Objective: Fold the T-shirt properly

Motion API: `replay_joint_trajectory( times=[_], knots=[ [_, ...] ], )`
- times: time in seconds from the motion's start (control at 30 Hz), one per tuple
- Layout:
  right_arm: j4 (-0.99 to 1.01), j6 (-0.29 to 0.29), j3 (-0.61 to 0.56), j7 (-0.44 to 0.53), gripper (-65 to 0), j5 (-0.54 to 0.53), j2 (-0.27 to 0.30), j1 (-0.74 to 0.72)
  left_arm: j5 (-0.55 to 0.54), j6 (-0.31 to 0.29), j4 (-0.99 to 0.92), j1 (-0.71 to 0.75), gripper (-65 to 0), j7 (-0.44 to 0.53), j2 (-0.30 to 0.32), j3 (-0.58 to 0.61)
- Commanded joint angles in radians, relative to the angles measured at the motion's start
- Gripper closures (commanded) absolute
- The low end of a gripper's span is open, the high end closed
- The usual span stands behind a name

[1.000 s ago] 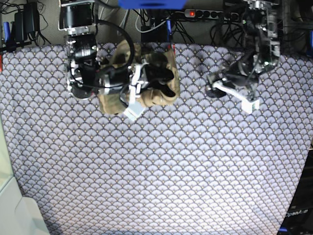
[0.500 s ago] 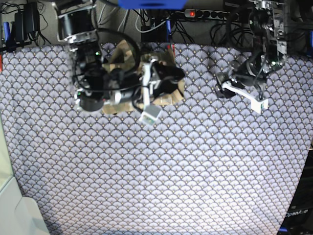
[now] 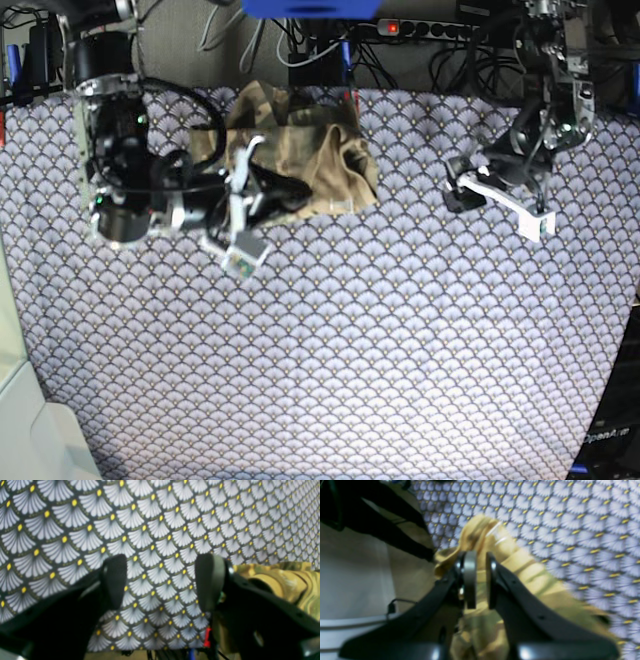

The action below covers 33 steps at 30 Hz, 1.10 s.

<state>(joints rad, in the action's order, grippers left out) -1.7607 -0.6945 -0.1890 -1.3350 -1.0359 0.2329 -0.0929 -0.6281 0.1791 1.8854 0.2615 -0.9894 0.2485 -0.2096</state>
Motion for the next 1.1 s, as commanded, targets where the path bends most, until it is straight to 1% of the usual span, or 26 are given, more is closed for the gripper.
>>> replay_joint_trajectory(
  times=[0.0, 0.13, 0.23, 0.3, 0.43, 0.53, 0.63, 0.7, 0.9, 1.0, 1.07],
  knots=[
    [-0.011, -0.004, -0.002, 0.041, -5.8, -0.030, -0.005, 0.002, -0.006, -0.005, 0.019, -0.011, -42.1, 0.010, 0.008, -0.004],
    [0.089, -0.004, -0.005, 0.113, -5.8, -0.030, -0.020, 0.035, -0.006, -0.005, 0.023, -0.015, -42.1, 0.010, 0.008, -0.003],
    [0.199, -0.004, -0.014, 0.124, -5.8, -0.030, -0.031, 0.028, -0.006, -0.005, 0.023, -0.012, -42.1, 0.010, 0.008, -0.003],
    [0.264, -0.004, -0.043, 0.137, -5.8, -0.030, -0.043, 0.006, -0.006, -0.005, 0.023, -0.011, -42.1, 0.010, 0.008, -0.003],
    [0.328, -0.004, -0.166, 0.177, -5.8, -0.030, -0.048, -0.023, -0.009, -0.005, 0.038, -0.012, -42.1, 0.010, 0.007, -0.003],
    [0.325, -0.004, -0.266, 0.193, -5.8, -0.030, -0.062, -0.026, -0.082, -0.005, 0.053, -0.023, -42.1, 0.010, 0.013, -0.004],
    [0.287, -0.004, -0.287, 0.194, -5.8, -0.031, -0.066, -0.024, -0.163, -0.003, 0.049, -0.054, -42.1, 0.011, 0.015, -0.003],
    [0.226, -0.004, -0.284, 0.194, -5.8, -0.031, -0.060, -0.023, -0.189, -0.002, 0.041, -0.066, -42.1, 0.011, 0.010, 0.000],
    [0.064, -0.004, -0.278, 0.193, -5.8, -0.033, 0.030, -0.026, -0.190, 0.000, 0.033, -0.087, -42.1, 0.019, -0.019, 0.034],
    [0.041, -0.004, -0.235, 0.185, -5.8, -0.033, 0.052, -0.024, -0.192, -0.002, 0.001, -0.087, -42.1, 0.019, -0.028, 0.043],
    [0.040, -0.004, -0.200, 0.183, -5.8, -0.033, 0.079, -0.024, -0.192, -0.003, -0.020, -0.095, -42.1, 0.020, -0.034, 0.071]
  ],
)
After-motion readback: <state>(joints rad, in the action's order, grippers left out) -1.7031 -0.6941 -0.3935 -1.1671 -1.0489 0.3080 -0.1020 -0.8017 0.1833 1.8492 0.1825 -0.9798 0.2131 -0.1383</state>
